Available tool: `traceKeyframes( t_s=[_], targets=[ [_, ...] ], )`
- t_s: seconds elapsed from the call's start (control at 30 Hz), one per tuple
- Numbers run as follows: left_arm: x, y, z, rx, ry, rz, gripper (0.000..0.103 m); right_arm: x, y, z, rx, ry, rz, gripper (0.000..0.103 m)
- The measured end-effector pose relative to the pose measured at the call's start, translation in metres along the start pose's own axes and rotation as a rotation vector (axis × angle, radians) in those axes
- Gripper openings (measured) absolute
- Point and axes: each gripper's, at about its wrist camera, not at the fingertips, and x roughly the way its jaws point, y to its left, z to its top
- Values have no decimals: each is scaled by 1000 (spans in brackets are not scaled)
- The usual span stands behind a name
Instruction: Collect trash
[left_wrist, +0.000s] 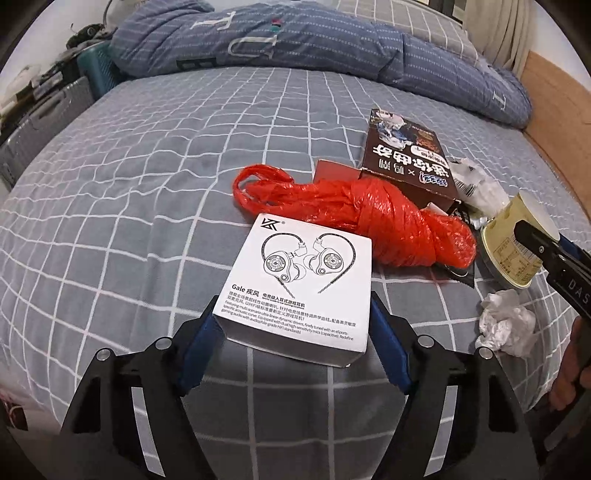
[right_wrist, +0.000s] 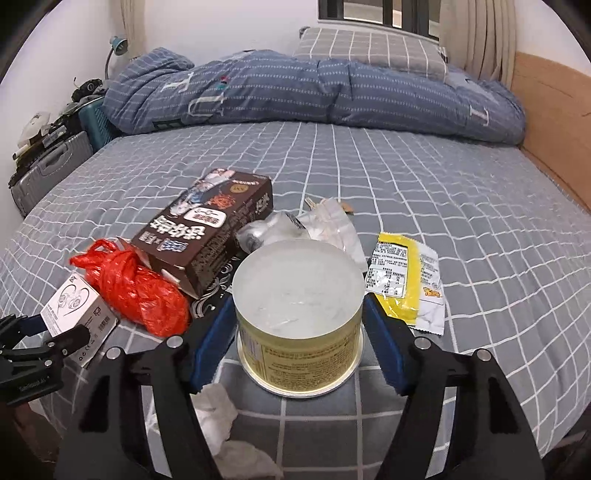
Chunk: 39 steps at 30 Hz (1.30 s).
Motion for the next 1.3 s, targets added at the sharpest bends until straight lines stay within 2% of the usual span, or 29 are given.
traceKeyframes(
  t_s=[0.37, 0.47, 1.3],
  targets=[
    [-55, -4, -11, -1, -62, 6, 73, -55, 4, -2, 3, -61, -9, 67],
    [-64, -5, -16, -7, -53, 14, 73, -70, 6, -5, 9, -68, -6, 67],
    [-135, -23, -88, 1, -66, -25, 73, -173, 19, -69, 41, -67, 19, 67]
  ],
)
